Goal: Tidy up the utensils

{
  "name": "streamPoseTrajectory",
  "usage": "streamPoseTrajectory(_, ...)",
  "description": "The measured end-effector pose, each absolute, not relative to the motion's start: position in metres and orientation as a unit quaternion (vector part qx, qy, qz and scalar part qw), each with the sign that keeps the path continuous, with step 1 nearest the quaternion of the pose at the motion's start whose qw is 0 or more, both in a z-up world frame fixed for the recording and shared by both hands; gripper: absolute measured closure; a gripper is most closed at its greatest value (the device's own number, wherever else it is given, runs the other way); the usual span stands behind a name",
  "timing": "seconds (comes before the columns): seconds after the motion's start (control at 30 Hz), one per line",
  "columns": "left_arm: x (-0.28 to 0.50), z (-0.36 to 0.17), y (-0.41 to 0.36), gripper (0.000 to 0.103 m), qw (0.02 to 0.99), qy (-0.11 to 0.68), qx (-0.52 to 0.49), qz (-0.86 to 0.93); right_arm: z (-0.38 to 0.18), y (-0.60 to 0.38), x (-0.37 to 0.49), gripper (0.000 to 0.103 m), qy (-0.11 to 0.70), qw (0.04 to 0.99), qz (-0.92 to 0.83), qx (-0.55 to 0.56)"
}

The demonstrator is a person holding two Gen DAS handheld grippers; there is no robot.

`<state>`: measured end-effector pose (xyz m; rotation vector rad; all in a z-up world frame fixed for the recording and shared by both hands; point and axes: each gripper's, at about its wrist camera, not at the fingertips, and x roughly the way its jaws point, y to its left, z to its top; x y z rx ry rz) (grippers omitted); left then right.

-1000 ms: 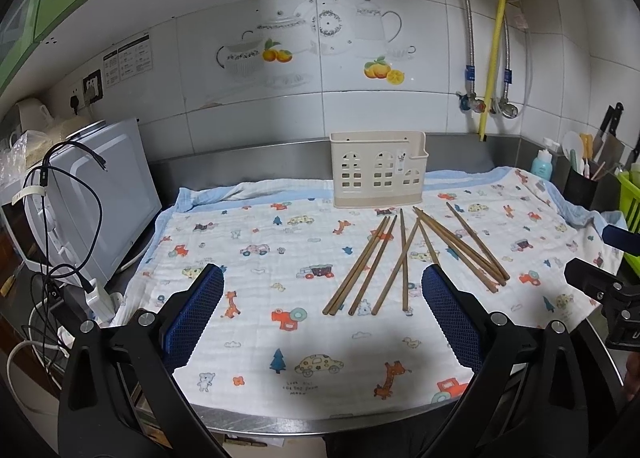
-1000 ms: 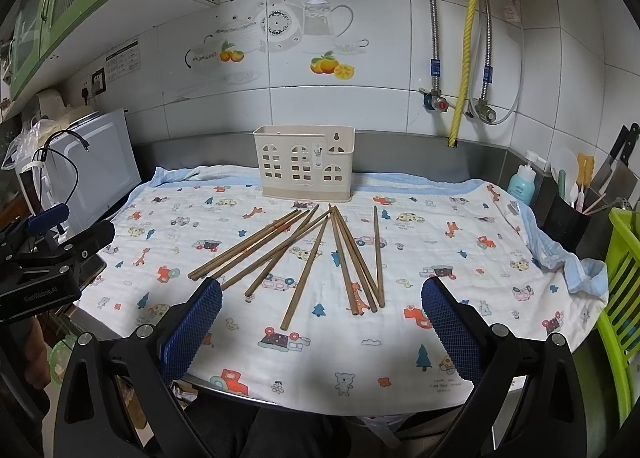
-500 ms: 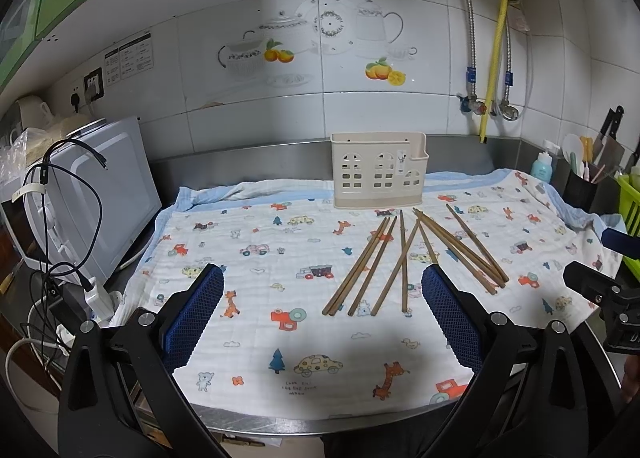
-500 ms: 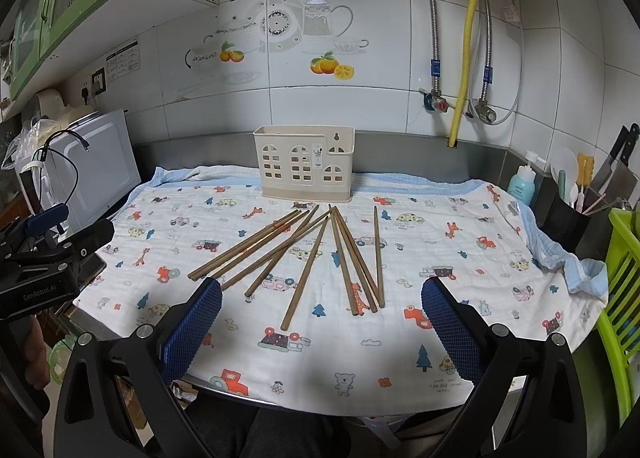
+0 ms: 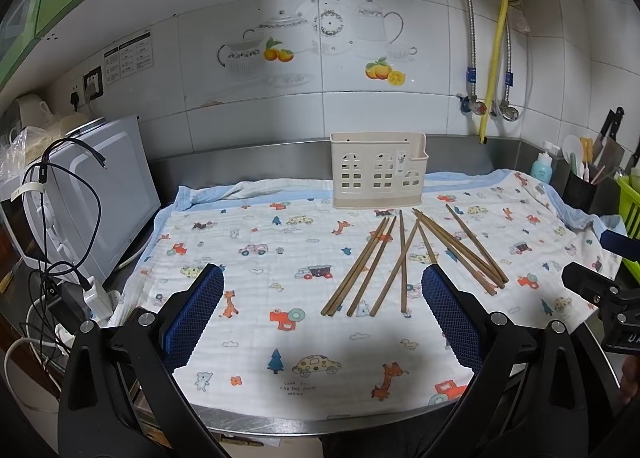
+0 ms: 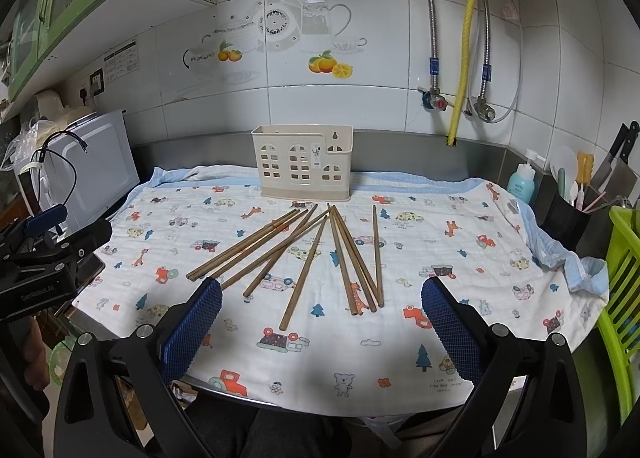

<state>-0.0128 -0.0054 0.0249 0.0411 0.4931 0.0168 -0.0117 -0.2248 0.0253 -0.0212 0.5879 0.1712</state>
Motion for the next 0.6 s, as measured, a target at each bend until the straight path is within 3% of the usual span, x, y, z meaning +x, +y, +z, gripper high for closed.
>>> streamPoseTrajectory(0.6, 0.008, 0.018, -0.007, 0.005, 0.965, 0.26, 0.019, 0.008, 0.018, -0.229, 0.007, 0.006, 0.299, 0.951, 0.081, -0.008)
